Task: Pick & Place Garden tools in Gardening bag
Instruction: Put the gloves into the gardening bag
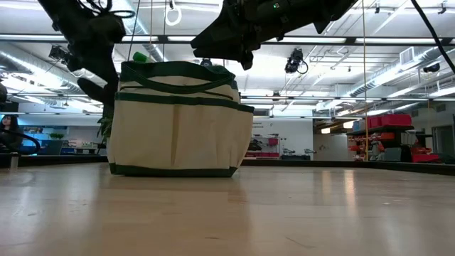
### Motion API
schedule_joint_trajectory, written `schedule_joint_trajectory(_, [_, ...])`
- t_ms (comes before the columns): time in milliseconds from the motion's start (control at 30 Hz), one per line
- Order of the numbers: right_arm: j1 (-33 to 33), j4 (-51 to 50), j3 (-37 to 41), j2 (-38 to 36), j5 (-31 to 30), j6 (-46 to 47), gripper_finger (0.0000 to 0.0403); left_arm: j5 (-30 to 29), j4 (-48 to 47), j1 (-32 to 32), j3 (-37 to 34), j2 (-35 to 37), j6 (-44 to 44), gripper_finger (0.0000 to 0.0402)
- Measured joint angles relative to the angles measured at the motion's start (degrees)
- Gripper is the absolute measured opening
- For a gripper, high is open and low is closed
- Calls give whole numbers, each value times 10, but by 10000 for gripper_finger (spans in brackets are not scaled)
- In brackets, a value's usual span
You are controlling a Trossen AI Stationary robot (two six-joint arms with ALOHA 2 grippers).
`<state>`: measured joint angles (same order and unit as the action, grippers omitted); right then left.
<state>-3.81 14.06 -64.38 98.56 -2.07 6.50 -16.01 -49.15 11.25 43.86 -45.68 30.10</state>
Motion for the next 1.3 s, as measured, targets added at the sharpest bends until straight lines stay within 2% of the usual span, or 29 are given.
schedule_joint_trajectory(400, [0,0,0,0,0,0,119,42,105,-71,0,50,20,3])
schedule_joint_trajectory(733, [0,0,0,0,-3,-7,119,45,190,-140,1,49,24,3])
schedule_joint_trajectory(1033, [0,-5,0,0,-35,-14,119,32,202,-199,68,39,22,3])
schedule_joint_trajectory(1300, [0,-5,0,0,-36,-16,119,27,258,-253,77,18,14,3])
